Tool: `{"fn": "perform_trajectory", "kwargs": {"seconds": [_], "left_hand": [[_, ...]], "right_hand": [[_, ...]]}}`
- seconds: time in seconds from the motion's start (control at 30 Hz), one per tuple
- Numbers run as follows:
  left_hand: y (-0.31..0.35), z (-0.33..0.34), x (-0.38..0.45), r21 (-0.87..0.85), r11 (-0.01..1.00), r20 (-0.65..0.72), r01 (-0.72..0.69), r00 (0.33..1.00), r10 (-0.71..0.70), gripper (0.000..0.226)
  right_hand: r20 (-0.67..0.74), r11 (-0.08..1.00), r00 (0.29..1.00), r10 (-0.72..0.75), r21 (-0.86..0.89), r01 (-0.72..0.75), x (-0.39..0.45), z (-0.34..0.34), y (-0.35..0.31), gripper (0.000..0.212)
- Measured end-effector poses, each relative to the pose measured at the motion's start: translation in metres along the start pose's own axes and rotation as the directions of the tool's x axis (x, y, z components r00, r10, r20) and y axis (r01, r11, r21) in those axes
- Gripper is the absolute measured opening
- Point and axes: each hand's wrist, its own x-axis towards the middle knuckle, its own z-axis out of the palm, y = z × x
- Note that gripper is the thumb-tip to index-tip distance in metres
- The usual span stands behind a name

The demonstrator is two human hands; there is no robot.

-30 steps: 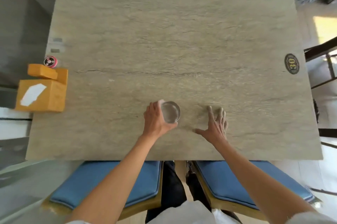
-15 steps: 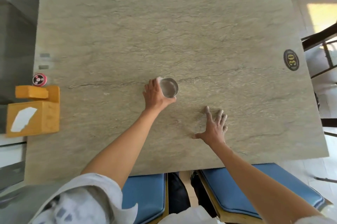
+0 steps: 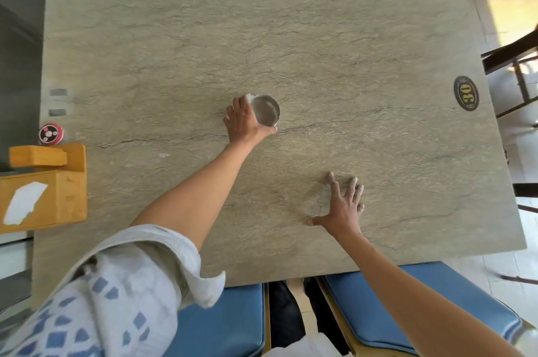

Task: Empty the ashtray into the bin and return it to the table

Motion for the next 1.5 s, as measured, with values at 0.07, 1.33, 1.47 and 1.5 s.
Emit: {"fn": "perform_trajectory", "kwargs": {"seconds": [0.07,1.33,1.47,1.5], "left_hand": [[0.0,0.001,0.003,0.008,1.0,-0.002,0.006,1.0,-0.006,0.108],[-0.03,0.02,-0.147,0.006,0.997,0.095,0.075,0.993,-0.075,0.099],[-0.039,0.011,-0.206,0.045,0.996,0.117,0.083,0.989,-0.088,0.09],[-0.042,0.009,-0.217,0.028,0.997,0.107,0.077,0.991,-0.079,0.088]], "right_hand": [[-0.002,1.0,1.0,0.001,0.01,-0.001,0.0,0.0,0.0,0.142],[0.024,0.992,0.998,-0.056,-0.115,0.058,-0.015,-0.01,0.004,0.138],[0.071,0.984,0.988,-0.136,-0.107,0.143,-0.028,-0.024,0.021,0.116],[0.09,0.983,0.984,-0.157,-0.08,0.164,-0.032,-0.026,0.026,0.109]]}}
